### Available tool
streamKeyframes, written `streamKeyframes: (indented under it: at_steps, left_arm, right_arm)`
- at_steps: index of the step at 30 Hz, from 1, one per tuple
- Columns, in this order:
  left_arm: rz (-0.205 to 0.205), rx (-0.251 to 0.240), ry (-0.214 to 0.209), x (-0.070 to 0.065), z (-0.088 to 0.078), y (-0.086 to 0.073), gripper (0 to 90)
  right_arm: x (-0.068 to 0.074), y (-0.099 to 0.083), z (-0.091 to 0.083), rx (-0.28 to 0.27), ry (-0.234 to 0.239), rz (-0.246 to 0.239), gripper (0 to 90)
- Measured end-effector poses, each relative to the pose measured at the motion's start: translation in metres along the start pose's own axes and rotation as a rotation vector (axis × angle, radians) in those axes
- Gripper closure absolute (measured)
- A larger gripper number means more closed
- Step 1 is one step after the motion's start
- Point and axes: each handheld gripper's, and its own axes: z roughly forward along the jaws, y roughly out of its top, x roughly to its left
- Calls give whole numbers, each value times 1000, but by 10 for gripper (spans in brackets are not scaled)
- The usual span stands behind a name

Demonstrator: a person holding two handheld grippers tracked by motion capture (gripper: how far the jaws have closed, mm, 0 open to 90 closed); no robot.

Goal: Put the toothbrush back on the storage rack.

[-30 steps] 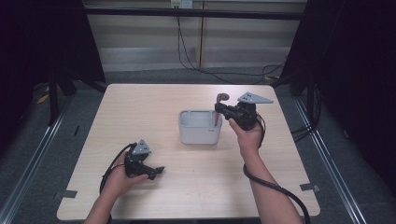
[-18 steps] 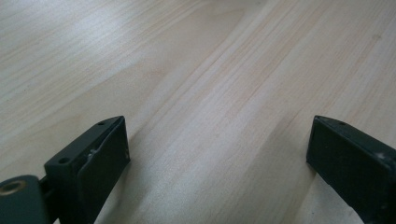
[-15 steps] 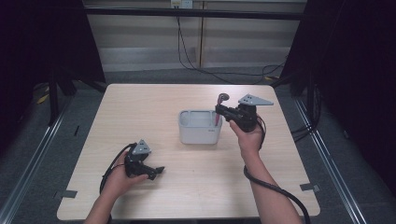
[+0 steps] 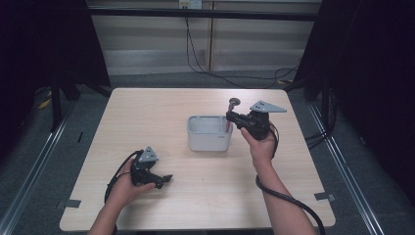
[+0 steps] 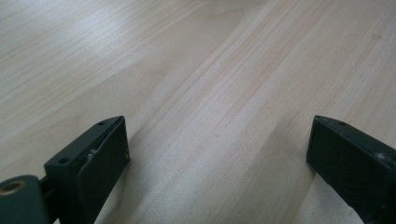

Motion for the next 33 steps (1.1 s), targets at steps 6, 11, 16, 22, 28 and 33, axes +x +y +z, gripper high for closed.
streamKeyframes:
  at_steps: [6, 11, 16, 22, 28, 33]
  left_arm:
    - [1, -1, 0, 0, 0, 0, 54]
    - [0, 0, 0, 0, 0, 0, 54]
    - [0, -2, 0, 0, 0, 0, 54]
    - [0, -1, 0, 0, 0, 0, 54]
    - [0, 0, 0, 0, 0, 0, 54]
    - [0, -1, 0, 0, 0, 0, 54]
  right_arm:
    - [0, -2, -1, 4, 0, -5, 851]
    - [0, -5, -1, 8, -2, -7, 851]
    - [0, -6, -1, 13, -2, -12, 850]
    - [0, -9, 0, 21, 1, -13, 850]
    - [0, -9, -1, 22, 2, -15, 850]
    - [0, -10, -1, 19, 3, -18, 850]
